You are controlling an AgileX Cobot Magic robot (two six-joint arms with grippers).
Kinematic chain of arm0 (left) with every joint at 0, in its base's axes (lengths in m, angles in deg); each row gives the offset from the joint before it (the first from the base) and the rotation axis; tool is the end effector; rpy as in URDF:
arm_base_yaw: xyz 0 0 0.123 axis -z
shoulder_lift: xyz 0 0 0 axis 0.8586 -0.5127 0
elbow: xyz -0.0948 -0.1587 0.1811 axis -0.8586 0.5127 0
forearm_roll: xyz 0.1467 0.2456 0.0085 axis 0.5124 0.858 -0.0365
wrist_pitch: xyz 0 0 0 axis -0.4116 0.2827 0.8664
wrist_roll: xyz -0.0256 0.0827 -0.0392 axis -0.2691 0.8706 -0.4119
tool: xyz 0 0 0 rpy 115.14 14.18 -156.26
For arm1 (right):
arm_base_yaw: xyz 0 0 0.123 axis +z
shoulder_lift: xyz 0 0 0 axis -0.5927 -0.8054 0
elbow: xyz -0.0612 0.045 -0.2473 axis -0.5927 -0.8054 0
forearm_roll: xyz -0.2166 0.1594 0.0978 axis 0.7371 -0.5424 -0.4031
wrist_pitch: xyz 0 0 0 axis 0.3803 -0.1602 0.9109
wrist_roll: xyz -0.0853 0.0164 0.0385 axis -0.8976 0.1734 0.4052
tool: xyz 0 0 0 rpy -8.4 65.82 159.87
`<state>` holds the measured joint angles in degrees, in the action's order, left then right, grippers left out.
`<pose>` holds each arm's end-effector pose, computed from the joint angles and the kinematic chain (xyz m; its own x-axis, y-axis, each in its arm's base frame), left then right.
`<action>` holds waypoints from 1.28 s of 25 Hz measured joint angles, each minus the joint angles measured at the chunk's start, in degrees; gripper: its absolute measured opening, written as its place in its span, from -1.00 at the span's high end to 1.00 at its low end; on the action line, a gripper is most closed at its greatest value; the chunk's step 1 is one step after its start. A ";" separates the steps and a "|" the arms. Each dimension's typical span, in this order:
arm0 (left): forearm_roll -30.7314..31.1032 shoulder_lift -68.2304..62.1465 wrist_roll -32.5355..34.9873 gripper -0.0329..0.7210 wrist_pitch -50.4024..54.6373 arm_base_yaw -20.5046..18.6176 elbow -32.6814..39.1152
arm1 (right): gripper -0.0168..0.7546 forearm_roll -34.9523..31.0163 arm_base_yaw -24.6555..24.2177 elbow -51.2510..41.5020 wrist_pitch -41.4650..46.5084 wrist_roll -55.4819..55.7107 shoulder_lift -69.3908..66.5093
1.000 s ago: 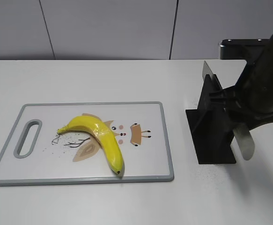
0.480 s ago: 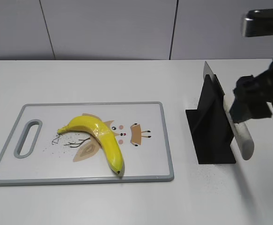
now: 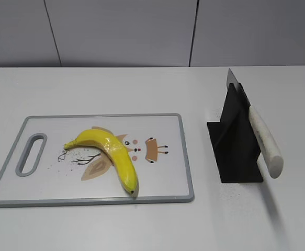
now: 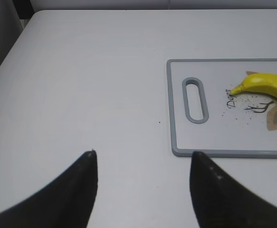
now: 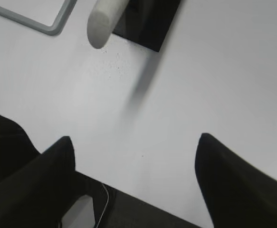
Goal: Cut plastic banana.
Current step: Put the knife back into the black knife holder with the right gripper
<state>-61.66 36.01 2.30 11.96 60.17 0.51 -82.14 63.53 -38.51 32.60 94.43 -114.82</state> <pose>0.0542 -0.0033 0.2864 -0.4949 0.0795 -0.8653 0.0738 0.9961 0.0493 0.1339 0.0651 0.2533 -0.7400 -0.2967 -0.6036 -0.3846 0.9229 0.0179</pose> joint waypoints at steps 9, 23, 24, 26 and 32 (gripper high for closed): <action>0.00 0.00 0.00 -0.66 -0.05 -0.07 0.00 | -0.55 -1.61 0.00 -2.19 3.58 -0.28 23.56; -0.17 0.00 0.00 -0.66 -0.17 -0.13 0.02 | -0.54 -3.15 -12.21 -2.25 3.97 -0.33 33.66; -0.12 0.00 0.00 -0.66 -0.17 -0.13 0.02 | -0.54 -3.15 -15.16 -2.25 3.97 -0.33 33.66; -0.17 0.00 0.00 -0.66 -0.17 -0.13 0.02 | -0.54 -3.21 -20.32 -2.25 3.97 -0.33 33.66; -0.08 0.00 0.00 -0.66 -0.17 -0.13 0.02 | -0.53 -3.21 -26.93 -2.25 3.97 -0.33 33.66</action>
<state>-61.74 36.01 2.30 11.79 60.04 0.53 -85.35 36.60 -40.76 36.57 94.10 -81.15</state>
